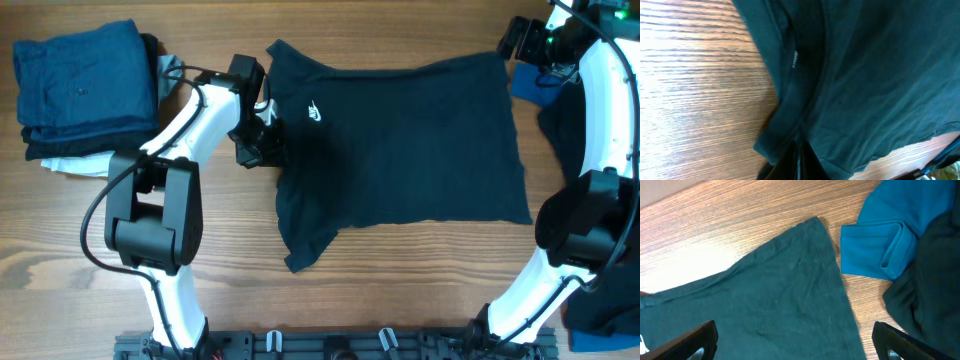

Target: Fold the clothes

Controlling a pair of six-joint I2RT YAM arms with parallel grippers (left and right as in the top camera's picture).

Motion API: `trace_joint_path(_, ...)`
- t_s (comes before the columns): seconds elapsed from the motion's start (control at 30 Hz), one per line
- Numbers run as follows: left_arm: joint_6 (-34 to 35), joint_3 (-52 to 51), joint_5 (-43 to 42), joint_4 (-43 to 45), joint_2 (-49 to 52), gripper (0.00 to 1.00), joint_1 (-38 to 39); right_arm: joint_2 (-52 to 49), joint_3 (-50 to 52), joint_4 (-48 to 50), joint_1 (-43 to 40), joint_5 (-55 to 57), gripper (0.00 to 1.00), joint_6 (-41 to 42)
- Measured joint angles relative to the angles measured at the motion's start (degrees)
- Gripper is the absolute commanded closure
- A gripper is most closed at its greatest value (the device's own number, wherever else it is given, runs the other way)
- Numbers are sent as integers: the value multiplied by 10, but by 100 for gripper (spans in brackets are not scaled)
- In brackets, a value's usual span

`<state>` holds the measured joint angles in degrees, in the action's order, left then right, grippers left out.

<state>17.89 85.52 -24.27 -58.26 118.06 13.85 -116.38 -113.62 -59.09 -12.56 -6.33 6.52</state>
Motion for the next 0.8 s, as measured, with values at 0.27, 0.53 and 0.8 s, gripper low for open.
trace_joint_path(0.27,0,-3,-4,8,5,96,16,0,0,0,0,0,0,0)
trace_joint_path(0.53,-2,-28,70,3,32,96,17,0,0,0,0,0,0,0)
trace_joint_path(0.8,-11,-28,179,52,20,94,13,0,0,0,0,0,0,0)
